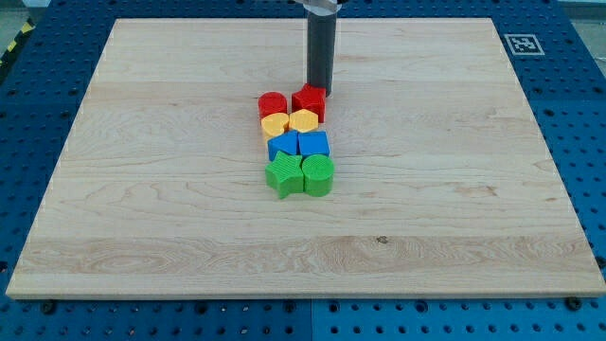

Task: Slide your hand towards the red circle

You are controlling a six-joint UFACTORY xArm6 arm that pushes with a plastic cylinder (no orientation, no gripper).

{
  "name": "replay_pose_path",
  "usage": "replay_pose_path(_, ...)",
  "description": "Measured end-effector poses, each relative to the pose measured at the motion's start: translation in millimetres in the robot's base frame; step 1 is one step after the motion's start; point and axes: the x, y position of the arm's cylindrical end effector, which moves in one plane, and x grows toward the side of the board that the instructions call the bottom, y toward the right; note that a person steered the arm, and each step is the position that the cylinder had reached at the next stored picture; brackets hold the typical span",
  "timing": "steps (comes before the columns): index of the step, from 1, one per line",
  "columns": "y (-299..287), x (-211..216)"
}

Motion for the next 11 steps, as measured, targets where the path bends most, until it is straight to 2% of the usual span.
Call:
replay_pose_path(2,-0.9,-7.5)
replay_pose_path(3,-45.2,-14.0)
replay_pose_path(4,-121.6,-13.6)
replay_pose_path(5,-170.4,4.2)
replay_pose_path(6,-175.5,61.5)
replay_pose_path(8,-141.3,-40.2)
replay_pose_path(9,-108.2,-46.5)
replay_pose_path(10,-72.1,-23.8)
replay_pose_path(11,-70.5,-1.4)
